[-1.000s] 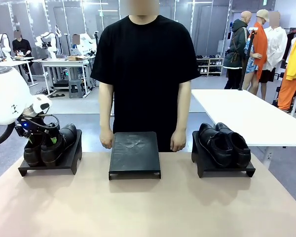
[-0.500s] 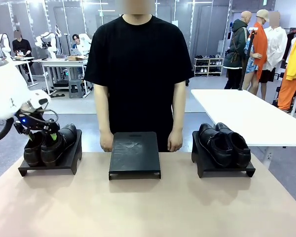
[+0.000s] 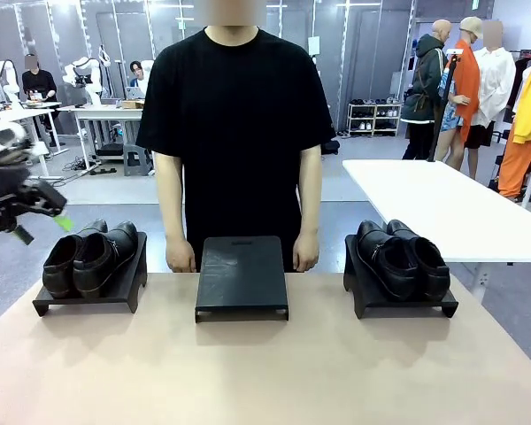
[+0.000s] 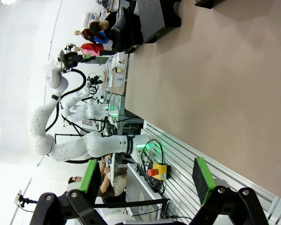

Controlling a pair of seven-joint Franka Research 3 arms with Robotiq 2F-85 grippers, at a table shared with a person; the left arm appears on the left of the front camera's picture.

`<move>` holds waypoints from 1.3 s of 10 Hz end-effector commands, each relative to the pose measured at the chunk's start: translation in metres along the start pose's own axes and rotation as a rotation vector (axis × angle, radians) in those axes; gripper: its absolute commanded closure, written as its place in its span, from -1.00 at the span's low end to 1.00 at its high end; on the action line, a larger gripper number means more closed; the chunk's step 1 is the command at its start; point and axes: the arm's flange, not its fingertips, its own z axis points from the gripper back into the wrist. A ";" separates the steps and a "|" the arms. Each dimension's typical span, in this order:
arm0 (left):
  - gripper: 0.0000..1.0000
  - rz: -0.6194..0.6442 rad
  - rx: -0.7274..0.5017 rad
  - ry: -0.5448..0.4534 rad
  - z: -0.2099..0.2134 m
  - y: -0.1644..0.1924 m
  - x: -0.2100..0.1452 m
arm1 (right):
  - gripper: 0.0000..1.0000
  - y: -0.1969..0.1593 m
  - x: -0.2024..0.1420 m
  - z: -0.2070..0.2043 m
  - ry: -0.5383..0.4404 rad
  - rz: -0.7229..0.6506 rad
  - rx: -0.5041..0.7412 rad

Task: Place the shoes on the stand as instructed by the person.
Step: Pick up another pair of Shoes and place it on the Shoes Stand indicated by the person.

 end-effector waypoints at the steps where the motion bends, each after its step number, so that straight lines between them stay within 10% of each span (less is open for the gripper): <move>1: -1.00 -0.007 -0.240 0.060 0.011 0.035 -0.047 | -1.00 0.001 -0.002 0.002 0.006 0.023 0.002; 6: -1.00 -0.037 -0.890 -0.027 -0.006 0.139 -0.138 | -1.00 0.001 -0.002 0.002 0.006 0.023 0.002; 13: -1.00 -0.001 -0.931 -0.073 -0.025 0.158 -0.161 | -1.00 0.001 -0.002 0.002 0.006 0.023 0.002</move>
